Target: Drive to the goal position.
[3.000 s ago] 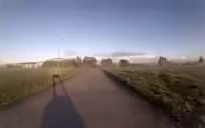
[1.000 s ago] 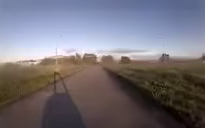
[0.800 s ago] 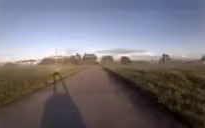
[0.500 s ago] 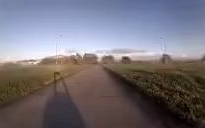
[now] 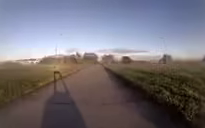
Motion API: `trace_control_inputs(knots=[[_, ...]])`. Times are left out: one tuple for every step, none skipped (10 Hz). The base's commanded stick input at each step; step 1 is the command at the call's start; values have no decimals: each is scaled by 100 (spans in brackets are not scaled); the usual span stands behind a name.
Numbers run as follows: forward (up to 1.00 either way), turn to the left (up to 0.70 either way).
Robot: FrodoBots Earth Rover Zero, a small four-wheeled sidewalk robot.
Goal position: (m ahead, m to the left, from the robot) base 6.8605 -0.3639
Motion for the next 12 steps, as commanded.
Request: trace_control_inputs(knots=[[70,0],[70,0],[70,0],[70,0],[70,0],[70,0],[70,0],[70,0],[70,0],[70,0],[70,0],[70,0]])
